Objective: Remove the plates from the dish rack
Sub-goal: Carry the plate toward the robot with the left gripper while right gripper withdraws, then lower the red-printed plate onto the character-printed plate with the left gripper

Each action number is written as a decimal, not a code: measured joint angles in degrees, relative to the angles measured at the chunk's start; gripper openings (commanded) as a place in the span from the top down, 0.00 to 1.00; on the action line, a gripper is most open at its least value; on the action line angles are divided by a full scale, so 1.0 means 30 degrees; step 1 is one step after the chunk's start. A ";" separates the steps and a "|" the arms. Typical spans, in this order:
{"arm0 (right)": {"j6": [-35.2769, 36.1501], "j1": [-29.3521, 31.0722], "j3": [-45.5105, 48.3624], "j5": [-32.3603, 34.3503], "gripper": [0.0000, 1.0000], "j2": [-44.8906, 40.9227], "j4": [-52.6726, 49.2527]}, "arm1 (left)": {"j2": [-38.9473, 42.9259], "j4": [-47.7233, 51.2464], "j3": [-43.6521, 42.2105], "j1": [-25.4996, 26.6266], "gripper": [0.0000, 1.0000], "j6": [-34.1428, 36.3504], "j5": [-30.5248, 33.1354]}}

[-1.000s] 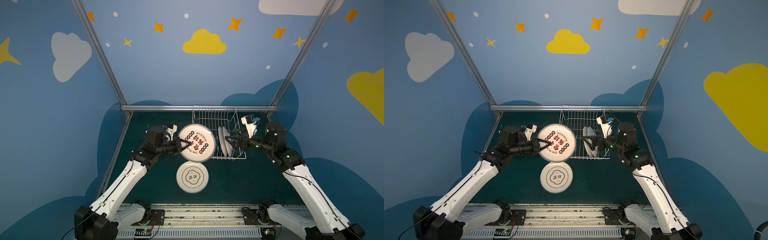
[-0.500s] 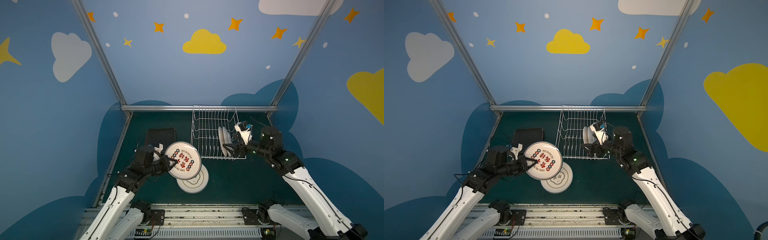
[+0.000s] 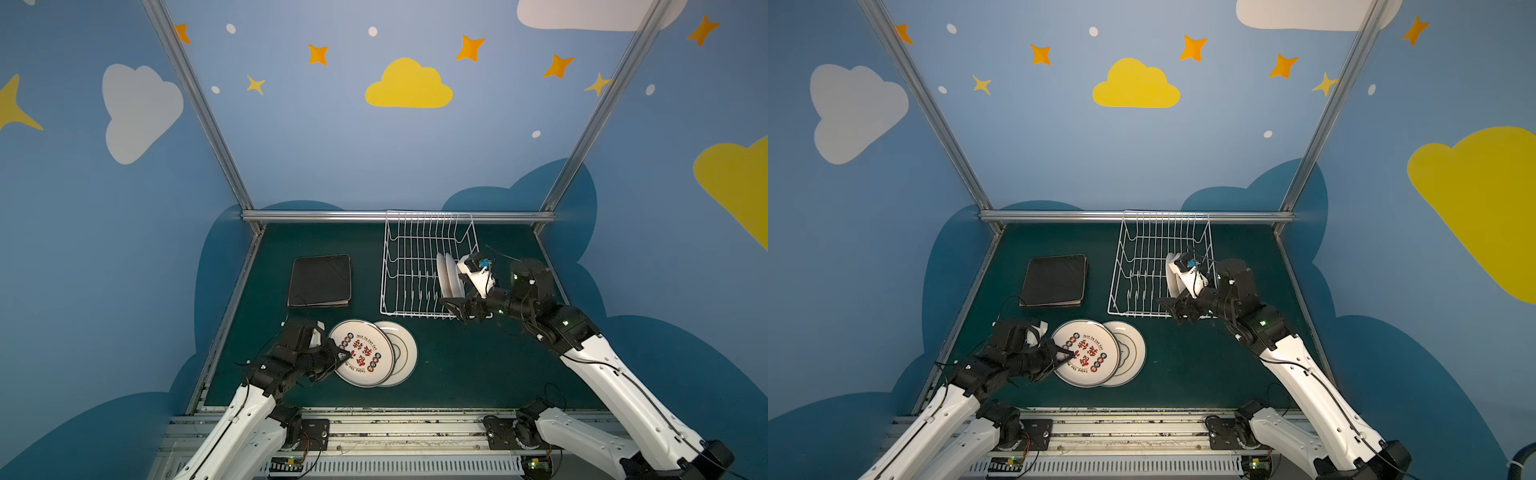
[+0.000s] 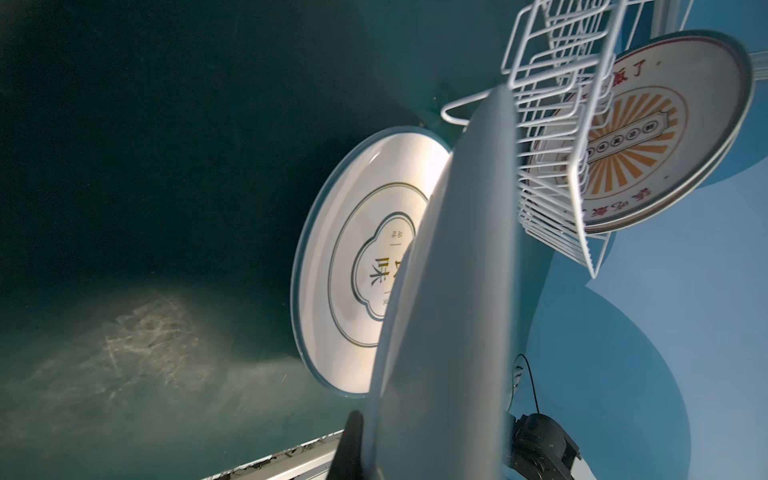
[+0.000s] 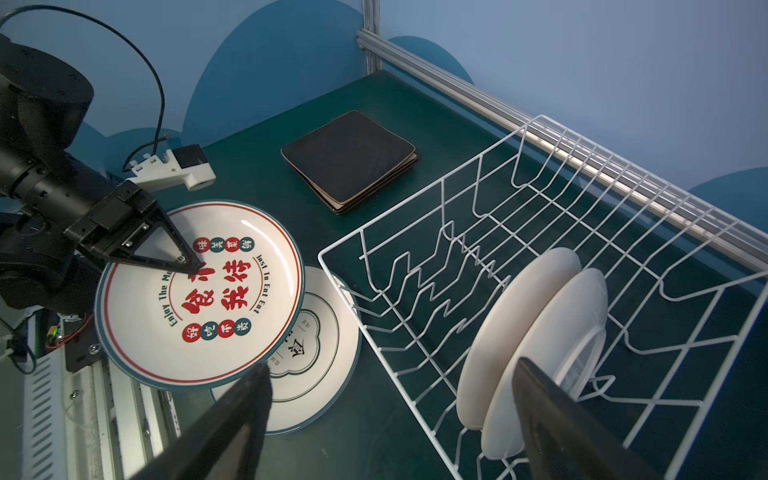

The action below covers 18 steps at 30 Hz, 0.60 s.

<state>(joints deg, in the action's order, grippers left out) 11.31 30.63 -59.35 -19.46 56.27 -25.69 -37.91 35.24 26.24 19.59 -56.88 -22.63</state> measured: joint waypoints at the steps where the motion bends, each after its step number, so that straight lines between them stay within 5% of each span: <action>1: 0.0036 0.0022 0.0036 0.0124 0.10 0.0000 0.0029 | -0.0138 -0.0386 -0.0342 0.0000 0.97 -0.0182 -0.0087; 18: -0.0561 0.0073 0.0393 0.2069 0.10 0.0423 0.1224 | -0.3271 -0.5370 -0.2339 0.0007 0.96 -0.1246 -0.1107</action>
<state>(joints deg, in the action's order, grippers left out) 9.63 30.85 -58.17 -13.26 57.54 -22.02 -47.72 19.14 19.22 19.62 -60.62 -25.96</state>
